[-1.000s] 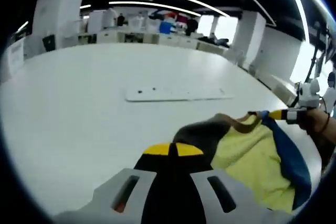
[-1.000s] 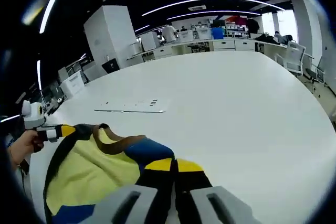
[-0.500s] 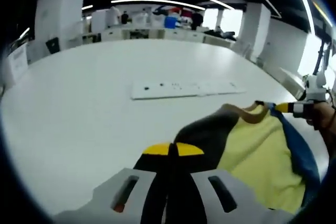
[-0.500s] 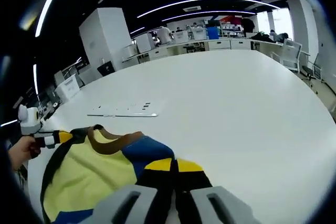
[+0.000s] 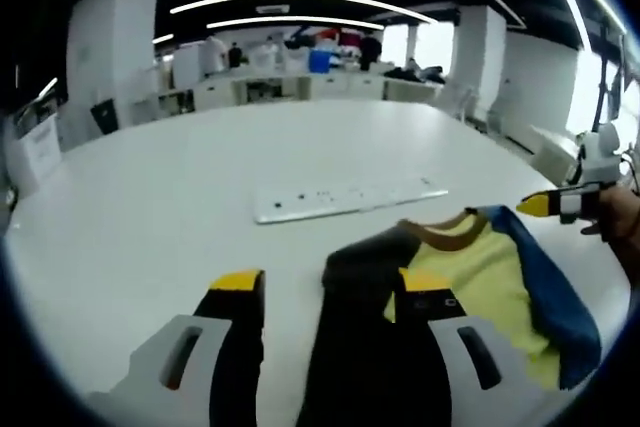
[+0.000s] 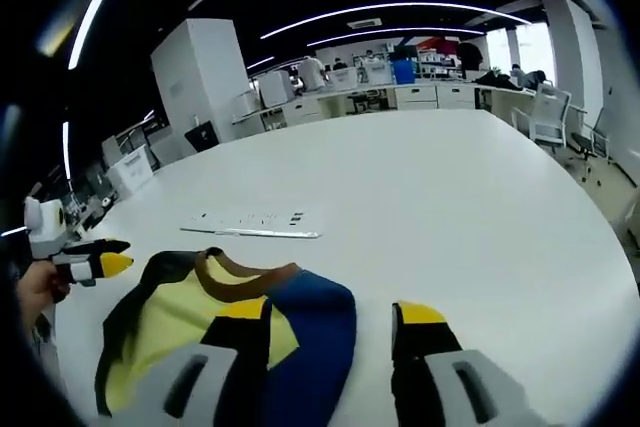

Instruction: Fold the garment on the visible template until the final outline fits inside the template.

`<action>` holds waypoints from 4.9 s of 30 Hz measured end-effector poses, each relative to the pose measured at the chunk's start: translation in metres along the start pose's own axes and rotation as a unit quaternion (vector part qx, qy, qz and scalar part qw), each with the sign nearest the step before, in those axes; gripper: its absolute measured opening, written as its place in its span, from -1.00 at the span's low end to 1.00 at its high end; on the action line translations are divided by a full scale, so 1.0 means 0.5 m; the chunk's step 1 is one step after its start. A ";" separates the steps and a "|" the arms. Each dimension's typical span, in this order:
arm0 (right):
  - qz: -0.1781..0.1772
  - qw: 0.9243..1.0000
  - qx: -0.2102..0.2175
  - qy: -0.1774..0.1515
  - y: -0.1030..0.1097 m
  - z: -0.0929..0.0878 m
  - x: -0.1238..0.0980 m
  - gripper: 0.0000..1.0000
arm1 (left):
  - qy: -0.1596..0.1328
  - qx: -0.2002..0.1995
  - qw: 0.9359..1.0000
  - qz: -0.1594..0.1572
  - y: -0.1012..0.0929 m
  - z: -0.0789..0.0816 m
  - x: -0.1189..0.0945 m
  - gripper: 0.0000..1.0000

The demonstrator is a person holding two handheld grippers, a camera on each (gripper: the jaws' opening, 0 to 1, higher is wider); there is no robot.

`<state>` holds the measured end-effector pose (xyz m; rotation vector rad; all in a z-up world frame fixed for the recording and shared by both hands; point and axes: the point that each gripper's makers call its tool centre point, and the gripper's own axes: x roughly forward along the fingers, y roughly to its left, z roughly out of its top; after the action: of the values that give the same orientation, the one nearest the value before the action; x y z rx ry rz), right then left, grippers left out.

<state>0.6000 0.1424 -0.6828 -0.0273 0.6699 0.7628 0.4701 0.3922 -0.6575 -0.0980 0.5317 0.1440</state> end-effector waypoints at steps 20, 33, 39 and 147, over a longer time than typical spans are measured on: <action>0.040 0.998 -0.020 0.048 0.097 -0.110 -0.152 0.20 | 0.008 0.022 0.998 -0.058 -0.098 -0.057 -0.126 0.32; 0.040 0.996 0.008 0.075 0.112 -0.190 -0.210 -0.01 | 0.029 0.024 0.998 -0.054 -0.147 -0.115 -0.145 0.19; 0.037 0.995 0.020 0.086 0.115 -0.220 -0.217 -0.16 | 0.039 0.017 0.998 -0.037 -0.155 -0.135 -0.156 0.10; -0.196 0.965 -0.086 0.151 -0.342 -0.122 -0.178 -1.00 | 0.111 0.076 0.975 0.175 0.237 -0.191 -0.143 -1.00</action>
<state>0.6301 -0.0549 -0.7167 -0.4315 0.8538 0.4334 0.3423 0.4883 -0.7094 0.1324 0.7799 0.4398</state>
